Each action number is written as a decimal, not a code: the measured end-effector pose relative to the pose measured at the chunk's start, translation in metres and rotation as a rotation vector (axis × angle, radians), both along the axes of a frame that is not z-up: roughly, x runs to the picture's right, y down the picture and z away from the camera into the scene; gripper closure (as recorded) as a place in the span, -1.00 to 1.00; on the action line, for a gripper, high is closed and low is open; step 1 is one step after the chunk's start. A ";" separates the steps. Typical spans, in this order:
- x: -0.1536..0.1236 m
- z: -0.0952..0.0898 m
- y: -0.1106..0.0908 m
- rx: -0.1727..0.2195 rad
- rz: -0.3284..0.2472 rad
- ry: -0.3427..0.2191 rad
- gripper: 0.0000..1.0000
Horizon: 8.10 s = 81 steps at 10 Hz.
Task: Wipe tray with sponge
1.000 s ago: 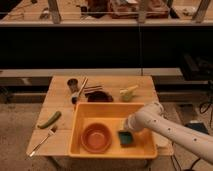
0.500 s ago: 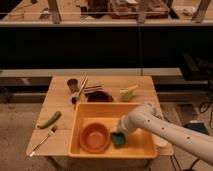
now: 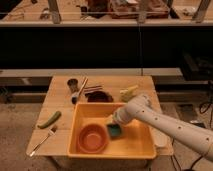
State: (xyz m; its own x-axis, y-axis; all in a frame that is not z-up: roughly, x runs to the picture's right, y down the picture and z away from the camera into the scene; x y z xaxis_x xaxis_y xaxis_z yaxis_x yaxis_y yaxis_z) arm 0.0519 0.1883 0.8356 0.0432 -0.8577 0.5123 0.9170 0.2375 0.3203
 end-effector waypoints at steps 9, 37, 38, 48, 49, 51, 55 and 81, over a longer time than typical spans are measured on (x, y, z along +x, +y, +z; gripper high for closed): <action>0.084 -0.015 0.037 -0.062 0.094 0.187 1.00; 0.112 -0.029 0.056 -0.075 0.145 0.236 1.00; 0.108 -0.041 0.063 -0.071 0.140 0.229 1.00; -0.002 -0.068 0.071 -0.046 0.000 0.007 1.00; -0.006 -0.064 0.064 -0.038 -0.004 -0.002 1.00; -0.001 -0.053 0.056 -0.030 -0.001 0.020 1.00; 0.059 -0.041 0.047 -0.027 0.052 0.124 1.00; 0.053 -0.044 0.040 -0.036 0.097 0.185 1.00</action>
